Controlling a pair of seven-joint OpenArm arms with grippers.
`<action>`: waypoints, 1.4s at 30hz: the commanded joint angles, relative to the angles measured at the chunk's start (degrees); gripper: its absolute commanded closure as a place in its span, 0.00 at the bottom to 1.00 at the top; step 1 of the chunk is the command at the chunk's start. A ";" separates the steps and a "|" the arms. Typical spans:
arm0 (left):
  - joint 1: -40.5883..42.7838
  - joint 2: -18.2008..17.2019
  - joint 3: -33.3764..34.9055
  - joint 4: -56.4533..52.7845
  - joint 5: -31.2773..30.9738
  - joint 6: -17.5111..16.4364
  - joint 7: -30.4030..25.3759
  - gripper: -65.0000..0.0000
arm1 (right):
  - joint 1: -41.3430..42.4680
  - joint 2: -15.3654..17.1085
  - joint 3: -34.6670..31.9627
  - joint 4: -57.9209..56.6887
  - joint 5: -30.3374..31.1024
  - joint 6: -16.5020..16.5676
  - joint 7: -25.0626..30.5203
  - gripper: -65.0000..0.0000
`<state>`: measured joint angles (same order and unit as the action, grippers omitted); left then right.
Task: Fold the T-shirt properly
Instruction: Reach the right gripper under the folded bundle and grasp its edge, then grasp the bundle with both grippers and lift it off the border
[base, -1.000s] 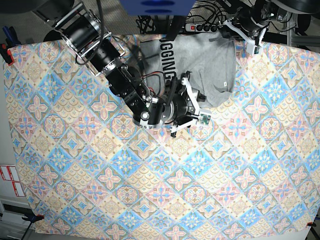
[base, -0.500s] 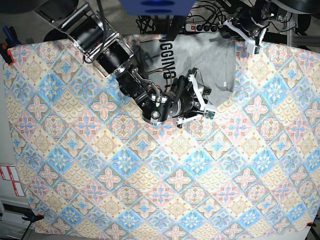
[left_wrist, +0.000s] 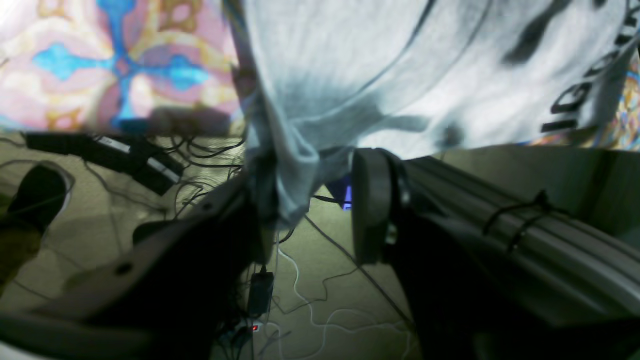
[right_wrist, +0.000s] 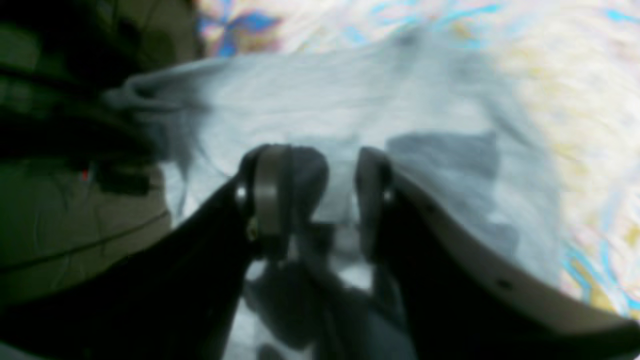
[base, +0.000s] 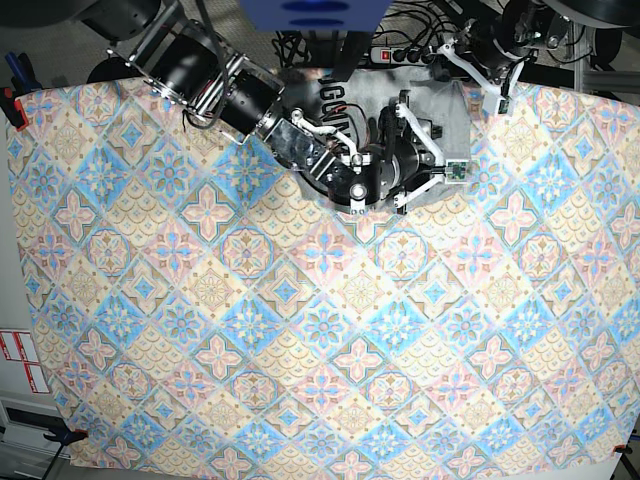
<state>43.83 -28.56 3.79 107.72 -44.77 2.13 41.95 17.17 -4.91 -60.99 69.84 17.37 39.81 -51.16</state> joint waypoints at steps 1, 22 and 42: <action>0.52 -0.50 -0.50 0.89 -0.37 -0.15 -0.68 0.64 | 1.16 -1.38 -1.03 0.97 1.05 0.19 1.18 0.68; 3.86 -0.59 -6.03 7.14 -0.46 -0.24 -0.94 0.72 | 0.90 2.49 11.98 9.94 1.05 0.19 0.74 0.68; -17.68 6.27 -3.57 1.25 -0.28 -0.24 9.43 0.71 | -1.83 5.83 18.13 10.20 1.05 0.19 1.27 0.68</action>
<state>26.22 -21.58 0.47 108.25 -44.86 2.00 51.66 14.37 1.50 -43.05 79.07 17.72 39.86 -50.83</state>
